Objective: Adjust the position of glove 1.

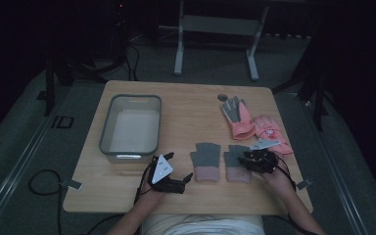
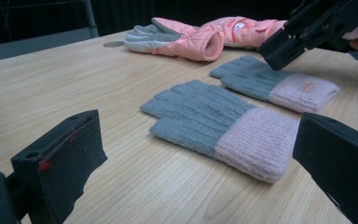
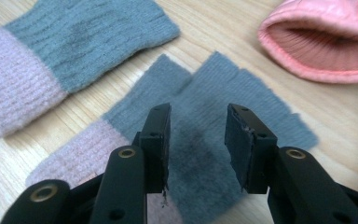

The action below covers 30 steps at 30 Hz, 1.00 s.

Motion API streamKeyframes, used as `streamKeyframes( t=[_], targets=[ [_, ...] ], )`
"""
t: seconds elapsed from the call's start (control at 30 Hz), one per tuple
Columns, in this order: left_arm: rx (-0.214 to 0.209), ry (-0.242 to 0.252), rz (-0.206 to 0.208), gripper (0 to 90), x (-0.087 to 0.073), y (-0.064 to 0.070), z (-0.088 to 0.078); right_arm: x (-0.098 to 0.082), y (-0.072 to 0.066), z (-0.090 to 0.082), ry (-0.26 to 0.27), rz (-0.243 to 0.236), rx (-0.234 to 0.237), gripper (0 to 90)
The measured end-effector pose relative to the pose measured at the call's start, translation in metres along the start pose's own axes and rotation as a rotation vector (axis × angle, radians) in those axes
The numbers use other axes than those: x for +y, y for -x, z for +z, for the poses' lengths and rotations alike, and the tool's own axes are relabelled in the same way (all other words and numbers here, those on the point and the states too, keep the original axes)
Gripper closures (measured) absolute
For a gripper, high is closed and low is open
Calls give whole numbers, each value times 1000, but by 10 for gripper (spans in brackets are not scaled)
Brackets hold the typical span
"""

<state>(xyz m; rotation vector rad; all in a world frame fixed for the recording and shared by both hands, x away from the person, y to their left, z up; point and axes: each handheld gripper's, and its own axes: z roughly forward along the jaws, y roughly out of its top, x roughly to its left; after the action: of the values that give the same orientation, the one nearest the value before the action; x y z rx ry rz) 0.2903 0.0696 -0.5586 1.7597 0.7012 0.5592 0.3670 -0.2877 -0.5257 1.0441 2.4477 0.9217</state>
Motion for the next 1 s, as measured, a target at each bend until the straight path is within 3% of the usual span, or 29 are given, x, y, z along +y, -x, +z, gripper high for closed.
streamKeyframes(
  t=[0.17,0.3,0.43,0.5,0.57,0.7,0.87,1.0],
  targets=[
    [-1,1,3,13,0,0,0,-9,-3,13,-24,3,-13,604],
    [-1,0,2,13,0,0,0,-12,-3,13,-8,16,-12,714],
    [0,0,1,13,0,0,0,-9,-9,14,-21,16,-42,826],
    [-1,0,-1,13,0,0,0,-7,-11,14,-29,3,-54,851],
    [-1,0,-3,13,0,0,0,-4,-10,13,-33,29,-50,860],
    [-1,0,-3,13,0,0,0,9,-8,-4,19,43,-32,863],
    [-1,0,-1,13,0,0,0,39,-11,-33,94,30,-5,863],
    [-1,0,-2,13,0,0,0,61,-19,-42,134,31,51,863]
  ],
)
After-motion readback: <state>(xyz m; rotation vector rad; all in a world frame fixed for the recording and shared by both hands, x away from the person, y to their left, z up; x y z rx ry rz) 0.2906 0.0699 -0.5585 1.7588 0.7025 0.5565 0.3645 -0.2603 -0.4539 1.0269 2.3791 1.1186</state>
